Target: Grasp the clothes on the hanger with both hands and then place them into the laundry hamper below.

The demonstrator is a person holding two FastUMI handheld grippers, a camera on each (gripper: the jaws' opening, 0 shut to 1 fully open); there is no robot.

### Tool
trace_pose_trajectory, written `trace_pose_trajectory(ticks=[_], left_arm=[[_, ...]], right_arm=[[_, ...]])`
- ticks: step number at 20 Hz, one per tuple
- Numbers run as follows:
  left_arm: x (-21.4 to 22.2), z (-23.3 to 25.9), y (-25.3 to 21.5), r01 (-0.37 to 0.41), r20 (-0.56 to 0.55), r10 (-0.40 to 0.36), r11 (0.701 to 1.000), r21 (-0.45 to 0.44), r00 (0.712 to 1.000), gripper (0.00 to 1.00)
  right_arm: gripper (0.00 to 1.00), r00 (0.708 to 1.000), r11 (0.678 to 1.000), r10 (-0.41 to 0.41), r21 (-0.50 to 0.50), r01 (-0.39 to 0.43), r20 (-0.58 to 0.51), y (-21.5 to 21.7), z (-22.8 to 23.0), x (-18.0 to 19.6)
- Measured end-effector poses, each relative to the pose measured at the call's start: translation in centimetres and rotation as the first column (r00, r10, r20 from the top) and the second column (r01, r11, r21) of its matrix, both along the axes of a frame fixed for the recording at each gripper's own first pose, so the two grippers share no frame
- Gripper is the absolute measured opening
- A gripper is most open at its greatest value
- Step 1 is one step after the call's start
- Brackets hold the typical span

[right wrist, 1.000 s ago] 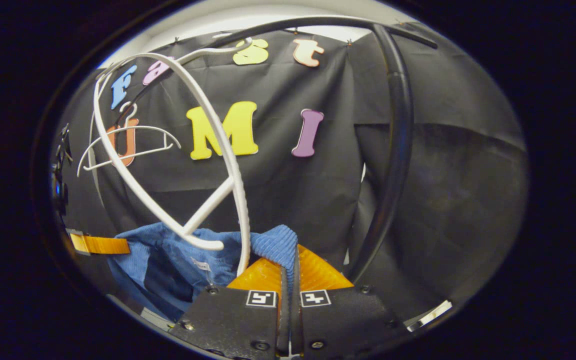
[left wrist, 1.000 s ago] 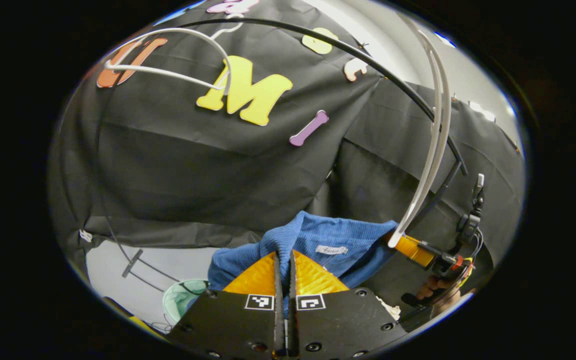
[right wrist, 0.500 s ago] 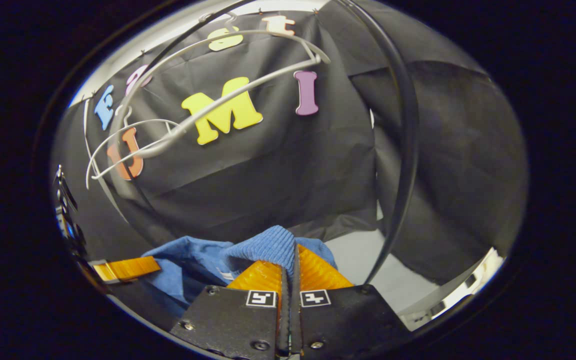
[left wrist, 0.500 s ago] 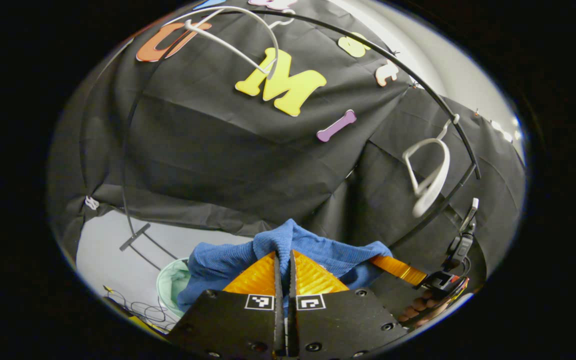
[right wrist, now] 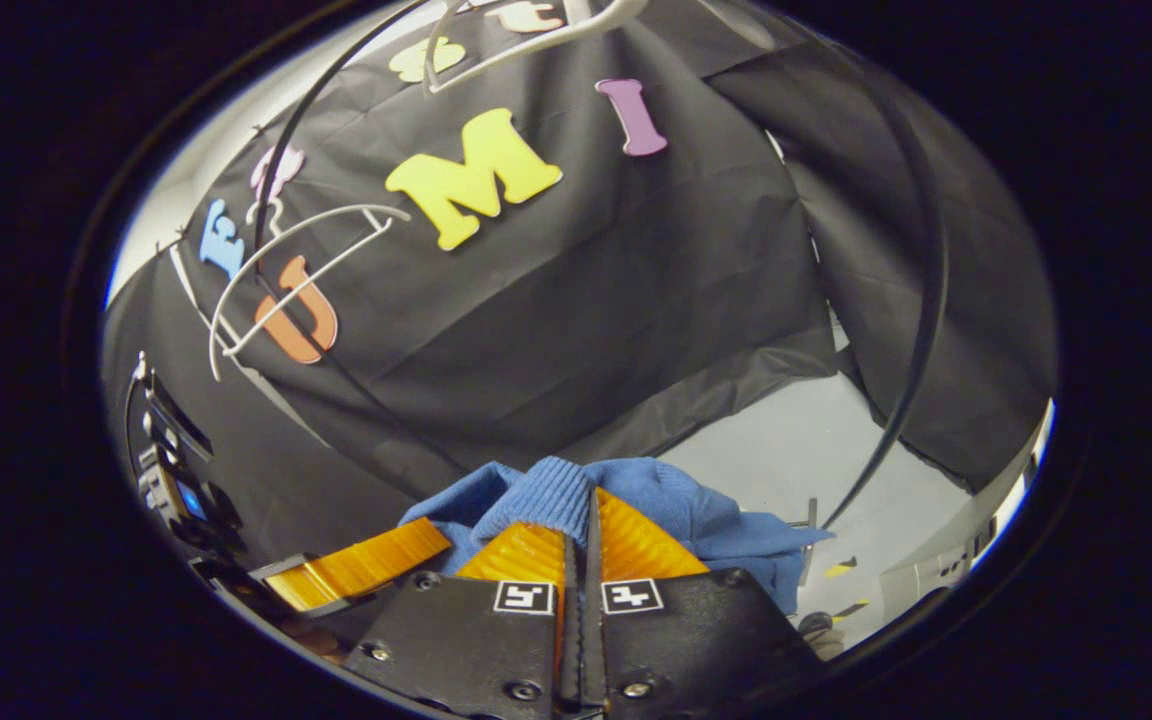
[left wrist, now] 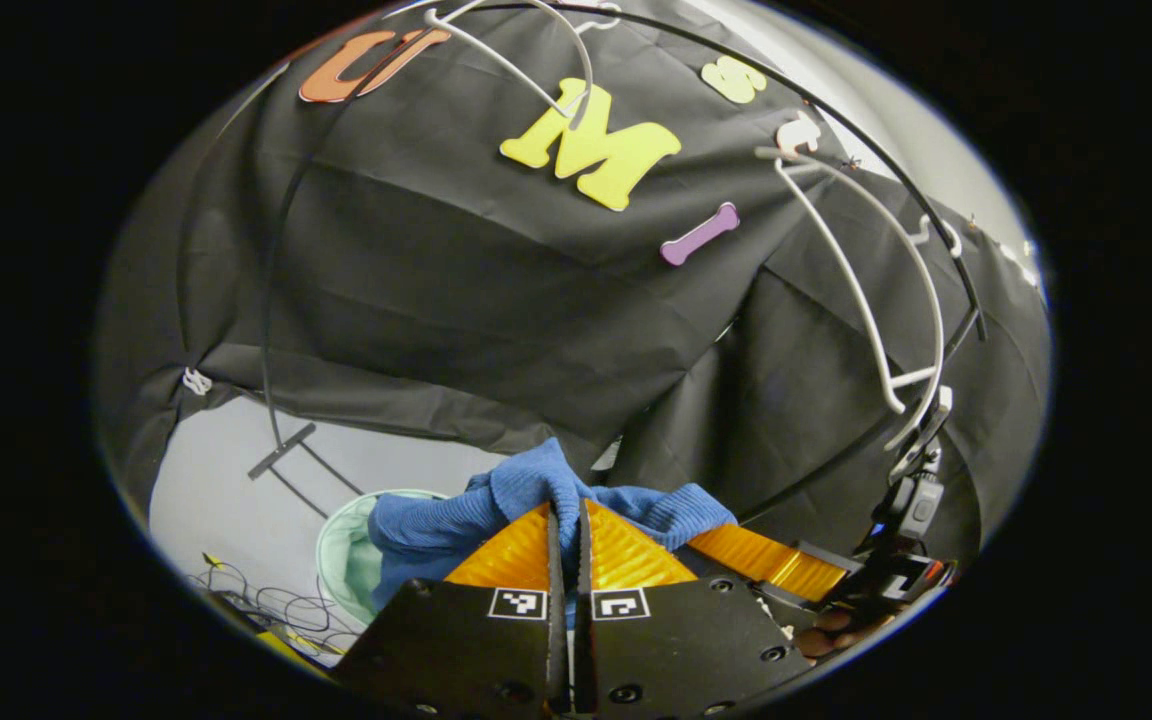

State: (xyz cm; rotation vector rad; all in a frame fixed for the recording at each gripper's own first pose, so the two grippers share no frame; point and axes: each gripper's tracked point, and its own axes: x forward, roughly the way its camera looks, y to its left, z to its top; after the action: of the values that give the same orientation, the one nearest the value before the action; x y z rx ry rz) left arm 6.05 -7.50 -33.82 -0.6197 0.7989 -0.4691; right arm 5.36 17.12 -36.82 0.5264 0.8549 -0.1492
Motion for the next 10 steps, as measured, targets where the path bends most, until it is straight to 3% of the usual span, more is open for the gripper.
trace_pose_trajectory(ticks=[3,7,10], left_arm=[[-0.4,-1.9,0.3,-0.006,-0.018,0.007,0.998,0.057,1.000,0.02],[-0.3,-5.8,2.3,0.013,-0.055,0.000,0.974,0.228,0.998,0.04],[-0.4,-7.0,2.3,0.049,-0.097,-0.025,0.967,0.250,0.995,0.06]], right_arm=[[0.05,0.999,0.995,0.031,-0.090,-0.033,-0.024,0.9,-1.7,0.3],[0.09,0.985,0.949,0.146,-0.267,-0.166,-0.095,0.6,-4.0,0.4],[0.10,0.961,0.928,0.244,-0.257,-0.270,-0.127,2.2,-4.3,0.9]])
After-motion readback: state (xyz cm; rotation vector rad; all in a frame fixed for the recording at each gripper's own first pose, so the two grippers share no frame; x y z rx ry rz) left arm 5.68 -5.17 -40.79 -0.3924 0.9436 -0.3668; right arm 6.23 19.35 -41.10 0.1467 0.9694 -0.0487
